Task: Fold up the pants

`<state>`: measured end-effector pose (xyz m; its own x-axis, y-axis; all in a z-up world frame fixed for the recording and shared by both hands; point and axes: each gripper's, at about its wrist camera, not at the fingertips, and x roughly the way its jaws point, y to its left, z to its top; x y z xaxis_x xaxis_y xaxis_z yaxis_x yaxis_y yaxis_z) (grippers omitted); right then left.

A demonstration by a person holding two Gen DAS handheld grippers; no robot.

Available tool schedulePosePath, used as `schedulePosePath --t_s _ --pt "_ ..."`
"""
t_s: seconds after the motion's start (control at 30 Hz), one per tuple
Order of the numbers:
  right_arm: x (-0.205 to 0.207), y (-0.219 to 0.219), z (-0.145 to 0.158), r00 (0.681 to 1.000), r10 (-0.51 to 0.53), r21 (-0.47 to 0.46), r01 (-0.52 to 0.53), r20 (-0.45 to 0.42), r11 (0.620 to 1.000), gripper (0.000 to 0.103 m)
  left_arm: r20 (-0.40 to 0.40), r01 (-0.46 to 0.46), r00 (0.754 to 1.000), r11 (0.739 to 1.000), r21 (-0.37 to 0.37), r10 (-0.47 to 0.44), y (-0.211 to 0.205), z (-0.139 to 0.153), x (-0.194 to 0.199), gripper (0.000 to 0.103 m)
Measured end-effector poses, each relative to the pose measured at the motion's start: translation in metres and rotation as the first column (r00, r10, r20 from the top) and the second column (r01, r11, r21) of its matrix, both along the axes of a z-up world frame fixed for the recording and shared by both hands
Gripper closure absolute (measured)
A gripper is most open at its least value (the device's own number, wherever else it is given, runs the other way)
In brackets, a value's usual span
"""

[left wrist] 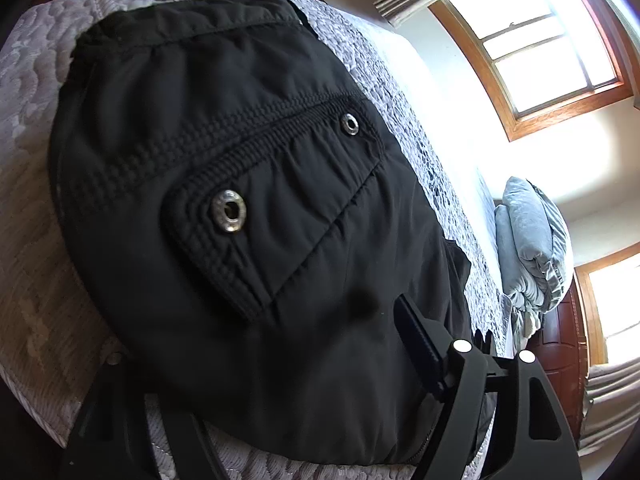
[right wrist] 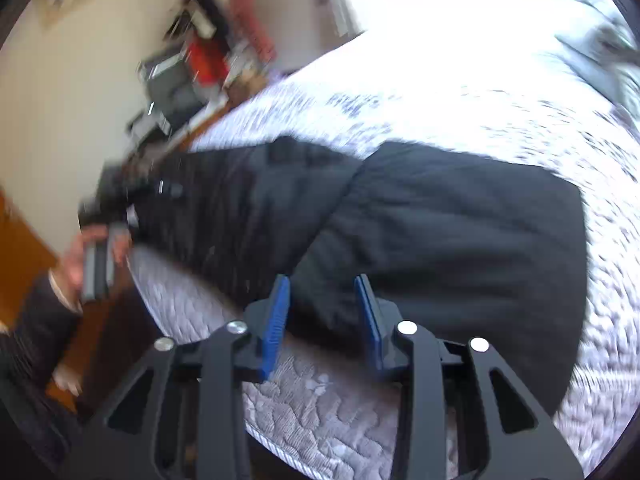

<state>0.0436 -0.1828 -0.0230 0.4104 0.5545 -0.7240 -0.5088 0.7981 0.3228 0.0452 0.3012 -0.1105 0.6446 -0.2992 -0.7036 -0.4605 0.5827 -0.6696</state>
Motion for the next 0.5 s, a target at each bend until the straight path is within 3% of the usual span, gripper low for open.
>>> schedulePosePath --t_s 0.13,0.33,0.37,0.43,0.5 --pt "0.001 -0.038 0.009 0.989 -0.142 -0.03 0.143 0.033 0.989 0.057 0.001 -0.001 1.0 1.0 -0.02 0.001 0.001 -0.001 0.003 0.02" --pt "0.014 -0.083 -0.01 0.953 -0.302 -0.039 0.301 -0.032 0.953 0.055 -0.008 -0.051 0.999 0.996 -0.069 0.051 0.007 -0.005 0.007 0.02" --pt "0.014 -0.087 -0.014 0.948 -0.316 -0.036 0.315 -0.042 0.949 0.055 -0.011 -0.058 0.998 0.996 -0.07 0.058 0.007 -0.005 0.007 0.023" --pt "0.016 -0.09 -0.022 0.944 -0.325 -0.029 0.324 -0.058 0.946 0.055 -0.028 -0.066 0.998 0.997 -0.043 0.065 0.008 -0.004 0.006 0.047" --pt "0.017 -0.089 -0.028 0.942 -0.328 -0.034 0.327 -0.069 0.944 0.053 -0.017 -0.061 0.998 0.998 -0.032 0.06 0.008 -0.003 0.004 0.056"
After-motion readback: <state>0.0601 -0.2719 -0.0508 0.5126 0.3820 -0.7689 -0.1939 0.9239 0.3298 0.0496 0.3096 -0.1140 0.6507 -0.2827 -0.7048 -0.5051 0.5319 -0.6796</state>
